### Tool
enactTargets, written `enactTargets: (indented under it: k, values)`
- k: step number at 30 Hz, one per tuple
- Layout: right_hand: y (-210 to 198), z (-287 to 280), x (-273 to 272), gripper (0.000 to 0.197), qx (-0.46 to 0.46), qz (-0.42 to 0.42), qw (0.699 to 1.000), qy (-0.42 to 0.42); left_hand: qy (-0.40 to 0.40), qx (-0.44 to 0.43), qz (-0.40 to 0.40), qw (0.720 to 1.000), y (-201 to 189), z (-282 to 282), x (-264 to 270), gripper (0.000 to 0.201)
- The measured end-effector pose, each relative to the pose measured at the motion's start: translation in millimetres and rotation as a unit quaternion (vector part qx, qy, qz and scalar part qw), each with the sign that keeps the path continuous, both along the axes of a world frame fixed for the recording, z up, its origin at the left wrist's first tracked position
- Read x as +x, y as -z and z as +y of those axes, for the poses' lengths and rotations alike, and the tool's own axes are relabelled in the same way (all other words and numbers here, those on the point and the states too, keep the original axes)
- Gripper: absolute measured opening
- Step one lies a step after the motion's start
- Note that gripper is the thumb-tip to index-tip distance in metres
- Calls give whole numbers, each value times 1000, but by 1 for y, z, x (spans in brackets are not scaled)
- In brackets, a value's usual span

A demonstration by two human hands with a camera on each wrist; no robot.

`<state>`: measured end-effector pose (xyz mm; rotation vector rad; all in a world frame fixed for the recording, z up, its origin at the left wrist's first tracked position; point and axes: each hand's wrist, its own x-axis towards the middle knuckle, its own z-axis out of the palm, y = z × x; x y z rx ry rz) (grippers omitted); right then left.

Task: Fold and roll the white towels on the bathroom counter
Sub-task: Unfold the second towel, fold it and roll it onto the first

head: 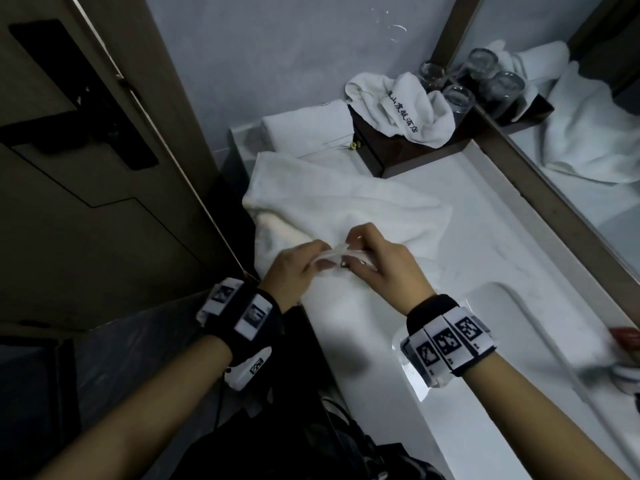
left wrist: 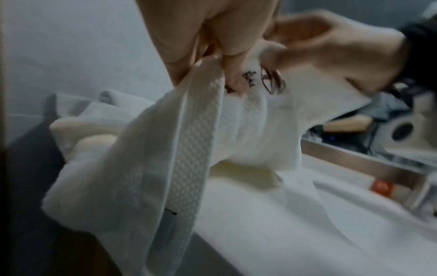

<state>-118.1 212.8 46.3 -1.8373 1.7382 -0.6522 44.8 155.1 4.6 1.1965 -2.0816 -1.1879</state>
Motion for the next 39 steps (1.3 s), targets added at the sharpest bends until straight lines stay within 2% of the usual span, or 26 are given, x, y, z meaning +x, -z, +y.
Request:
enactTargets:
  k: [3,5,8,11,13,14,16,18,19,21,23,25,26,28,30,34,39]
  values:
    - [1,-8,-12,29,42,107,993,22,-56,70,57,994,-4,-12,15,8]
    - [1,-11,-21,17,61,111,991,52,-42,99,50,993,0,-17,25,9]
    - [-4,-18,-33,6,86,56,987,123,1,114,26,993,6,-19,34,9]
    - [-8,-25,-33,14,42,-37,983,176,52,188,23,981,7,-18,30,18]
    - [-16,-26,-23,5,19,-156,979,132,96,252,16,963,-1,-16,19,34]
    - [-19,-27,-17,10,14,-190,977,101,102,256,17,961,-5,-14,13,33]
    - [-21,-29,-9,14,-1,-209,975,72,71,231,56,969,-17,-13,1,23]
    - [-22,-33,-7,10,-19,-218,971,95,36,234,141,961,-24,-16,-8,28]
    - [-21,-35,-7,9,-34,-209,972,107,26,253,161,954,-26,-19,-12,31]
    - [-21,-38,-6,11,-92,-131,982,105,24,317,162,934,-23,-23,-17,40]
    - [-22,-40,-3,11,-138,-52,986,74,32,388,207,898,-19,-24,-19,40]
    - [-21,-39,0,7,-143,-56,986,70,44,410,255,875,-18,-24,-19,32]
    - [-21,-38,1,6,-131,-97,983,86,47,407,253,877,-19,-24,-19,30]
    - [-20,-37,1,18,-87,-204,966,129,41,381,227,895,-20,-24,-19,27]
    - [-18,-37,-1,33,-44,-249,956,151,31,346,199,916,-19,-23,-22,25]
    - [-11,-32,-11,34,-15,-257,951,171,11,193,177,965,-23,-19,-23,23]
    - [-7,-29,-17,30,-60,-233,957,160,73,92,163,980,-25,-13,-18,21]
